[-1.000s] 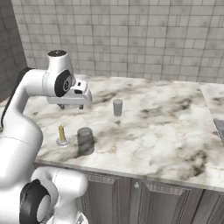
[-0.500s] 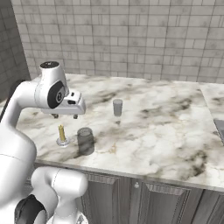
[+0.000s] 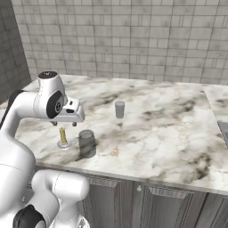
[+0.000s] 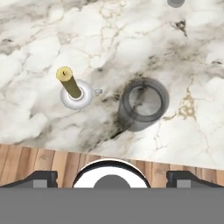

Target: Pick the jar and candle from the dining table and place them in the open cabinet. Close the cabinet after placing the objects.

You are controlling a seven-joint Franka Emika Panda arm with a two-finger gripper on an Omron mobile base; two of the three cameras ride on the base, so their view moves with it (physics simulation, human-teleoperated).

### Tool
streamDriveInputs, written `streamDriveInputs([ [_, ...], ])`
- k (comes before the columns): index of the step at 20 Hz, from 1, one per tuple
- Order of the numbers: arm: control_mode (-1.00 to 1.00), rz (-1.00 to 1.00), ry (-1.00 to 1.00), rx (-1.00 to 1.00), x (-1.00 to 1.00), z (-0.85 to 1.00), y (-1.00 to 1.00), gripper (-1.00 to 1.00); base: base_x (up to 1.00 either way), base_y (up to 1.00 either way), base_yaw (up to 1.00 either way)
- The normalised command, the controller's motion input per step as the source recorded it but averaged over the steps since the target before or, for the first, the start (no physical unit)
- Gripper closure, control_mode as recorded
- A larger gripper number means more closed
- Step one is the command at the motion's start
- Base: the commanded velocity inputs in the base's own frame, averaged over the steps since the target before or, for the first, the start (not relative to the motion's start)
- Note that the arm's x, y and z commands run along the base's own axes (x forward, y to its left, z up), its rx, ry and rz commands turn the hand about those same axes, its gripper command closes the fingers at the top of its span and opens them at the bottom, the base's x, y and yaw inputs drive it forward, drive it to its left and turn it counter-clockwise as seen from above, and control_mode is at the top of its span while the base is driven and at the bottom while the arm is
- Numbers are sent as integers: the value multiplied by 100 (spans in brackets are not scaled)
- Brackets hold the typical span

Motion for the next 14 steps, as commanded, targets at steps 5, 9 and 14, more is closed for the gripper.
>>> streamDriveInputs([
  [5,-100,0,2,0,23,-24,0,-100,0,0,0],
  [9,-100,0,2,0,21,-23,0,-100,0,0,0],
  [14,-100,0,1,0,18,-20,0,-100,0,0,0],
])
